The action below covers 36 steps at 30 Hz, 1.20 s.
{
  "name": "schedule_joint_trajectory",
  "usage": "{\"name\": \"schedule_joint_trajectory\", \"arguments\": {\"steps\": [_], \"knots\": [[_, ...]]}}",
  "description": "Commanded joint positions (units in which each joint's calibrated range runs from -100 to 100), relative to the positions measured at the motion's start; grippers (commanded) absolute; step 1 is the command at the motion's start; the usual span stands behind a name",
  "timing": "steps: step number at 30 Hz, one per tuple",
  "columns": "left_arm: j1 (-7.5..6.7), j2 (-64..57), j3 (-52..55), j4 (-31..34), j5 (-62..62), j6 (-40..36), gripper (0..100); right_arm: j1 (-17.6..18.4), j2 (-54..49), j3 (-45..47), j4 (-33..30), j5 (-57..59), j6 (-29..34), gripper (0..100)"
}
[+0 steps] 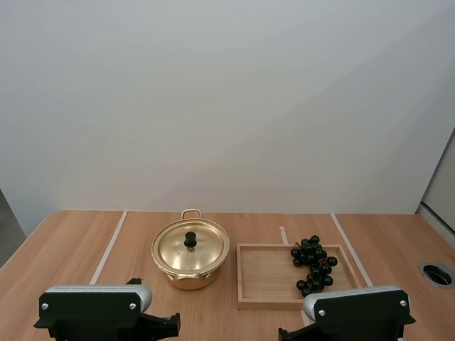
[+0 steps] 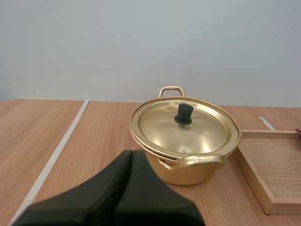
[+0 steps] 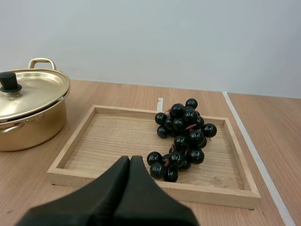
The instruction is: Open the lid, put the grape in the pot, and close it
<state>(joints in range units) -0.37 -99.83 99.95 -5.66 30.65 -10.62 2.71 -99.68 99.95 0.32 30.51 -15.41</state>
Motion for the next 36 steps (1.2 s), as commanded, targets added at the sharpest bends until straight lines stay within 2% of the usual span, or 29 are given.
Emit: {"name": "schedule_joint_trajectory", "arguments": {"steps": [1,32,36], "knots": [[0.05,-0.17,0.05,0.42,-1.41,-0.43,0,-0.16,-0.32,0.05,0.01,-0.74,-0.4,0],[0.05,-0.17,0.05,0.3,-1.41,-0.43,0,-0.16,-0.32,0.05,0.01,-0.74,-0.4,0],[0.05,-0.17,0.05,0.19,-1.41,-0.43,0,-0.16,-0.32,0.05,1.93,-0.74,-0.31,0]]}}
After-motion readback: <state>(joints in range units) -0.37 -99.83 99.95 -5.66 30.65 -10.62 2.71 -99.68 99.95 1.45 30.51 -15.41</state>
